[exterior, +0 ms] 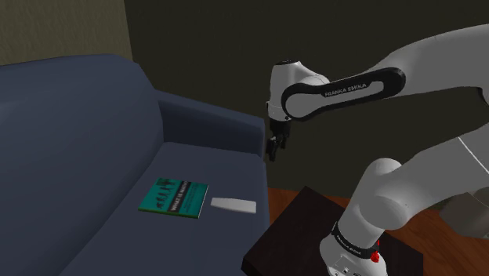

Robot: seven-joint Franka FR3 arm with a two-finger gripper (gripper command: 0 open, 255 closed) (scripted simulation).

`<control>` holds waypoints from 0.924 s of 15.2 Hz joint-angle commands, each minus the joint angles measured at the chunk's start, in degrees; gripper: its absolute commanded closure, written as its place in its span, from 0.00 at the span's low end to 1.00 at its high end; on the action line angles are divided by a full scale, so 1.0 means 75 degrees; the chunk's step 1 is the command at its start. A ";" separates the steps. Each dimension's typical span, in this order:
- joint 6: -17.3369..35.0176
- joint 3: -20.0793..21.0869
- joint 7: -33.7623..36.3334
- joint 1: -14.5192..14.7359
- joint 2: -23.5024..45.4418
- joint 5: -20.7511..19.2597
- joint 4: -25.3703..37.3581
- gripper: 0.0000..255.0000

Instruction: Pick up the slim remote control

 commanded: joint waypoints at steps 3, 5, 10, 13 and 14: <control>0.1368 -0.0158 -0.0501 0.0155 0.0923 -0.0041 -0.0282 0.00; 0.2045 -0.0217 -0.0742 0.0239 0.1476 -0.0043 -0.0343 0.00; 0.3675 -0.0310 -0.1382 0.0454 0.3016 0.0030 -0.0279 0.00; 0.4573 -0.0310 -0.1805 0.0576 0.4005 0.0147 -0.0101 0.00; 0.4854 -0.0294 -0.1954 0.0609 0.4340 0.0199 -0.0019 0.00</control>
